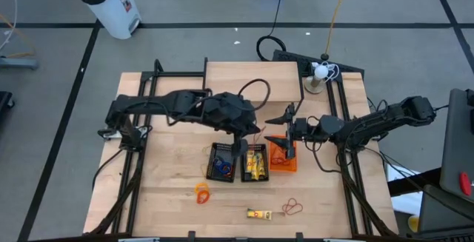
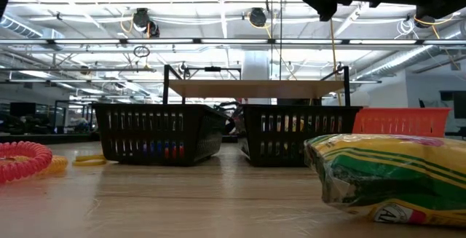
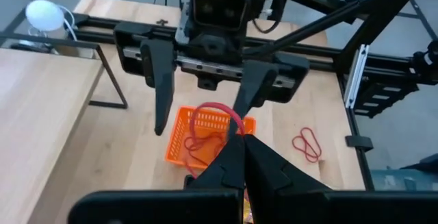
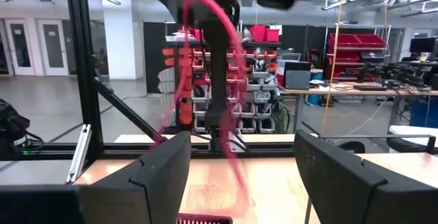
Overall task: Pick & Place Office Desk Supplies
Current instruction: Put the rubber band into the orange basket
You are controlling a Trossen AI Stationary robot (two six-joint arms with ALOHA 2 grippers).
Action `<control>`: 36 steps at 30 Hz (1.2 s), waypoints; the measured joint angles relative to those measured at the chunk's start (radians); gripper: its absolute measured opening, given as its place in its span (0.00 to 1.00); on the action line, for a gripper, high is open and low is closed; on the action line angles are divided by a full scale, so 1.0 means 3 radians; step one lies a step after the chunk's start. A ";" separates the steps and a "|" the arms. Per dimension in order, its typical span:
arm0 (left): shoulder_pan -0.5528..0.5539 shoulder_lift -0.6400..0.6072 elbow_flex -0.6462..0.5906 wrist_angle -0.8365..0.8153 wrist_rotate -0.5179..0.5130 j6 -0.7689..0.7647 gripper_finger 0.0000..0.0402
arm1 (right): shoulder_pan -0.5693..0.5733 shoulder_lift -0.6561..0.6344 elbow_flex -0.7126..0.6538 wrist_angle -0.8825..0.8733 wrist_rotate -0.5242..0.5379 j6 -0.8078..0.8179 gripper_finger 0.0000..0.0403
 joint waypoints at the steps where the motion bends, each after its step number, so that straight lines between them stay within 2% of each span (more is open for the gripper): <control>1: 0.0020 0.0027 0.0000 0.0017 0.0034 0.0000 0.00 | 0.0000 0.0000 0.0000 0.0004 -0.0009 0.0000 0.62; 9: 0.0116 0.0130 -0.0001 0.0265 0.0314 0.0028 0.00 | 0.0000 0.0000 0.0000 0.0009 -0.0074 0.0010 0.62; 16: 0.0097 0.0170 -0.0001 0.0306 0.0348 0.0057 0.00 | -0.0022 0.0000 0.0000 0.0007 -0.0052 0.0022 0.62; 19: 0.0096 0.0175 -0.0001 0.0316 0.0438 0.0057 0.00 | -0.0023 -0.0001 0.0000 -0.0021 0.0093 0.0103 0.61; 21: 0.0097 0.0181 -0.0001 0.0340 0.0444 0.0057 0.00 | -0.0023 0.0000 0.0000 -0.0091 0.0206 0.0143 0.56; 23: 0.0097 0.0186 -0.0001 0.0336 0.0444 0.0057 0.00 | -0.0022 0.0000 0.0000 -0.0112 0.0270 0.0150 0.46; 26: 0.0097 0.0189 -0.0001 0.0334 0.0444 0.0058 0.00 | -0.0022 -0.0001 0.0000 -0.0119 0.0243 0.0100 0.22; 28: 0.0097 0.0189 -0.0001 0.0334 0.0444 0.0059 0.00 | -0.0015 0.0000 0.0000 -0.0121 0.0080 -0.0030 0.06; 32: 0.0097 0.0189 -0.0001 0.0332 0.0443 0.0080 0.00 | 0.0013 -0.0003 0.0000 -0.0102 0.0079 -0.0046 0.01; 36: 0.0097 0.0189 -0.0001 0.0283 0.0433 0.0078 0.02 | 0.0006 -0.0001 0.0000 -0.0139 0.0106 -0.0064 0.00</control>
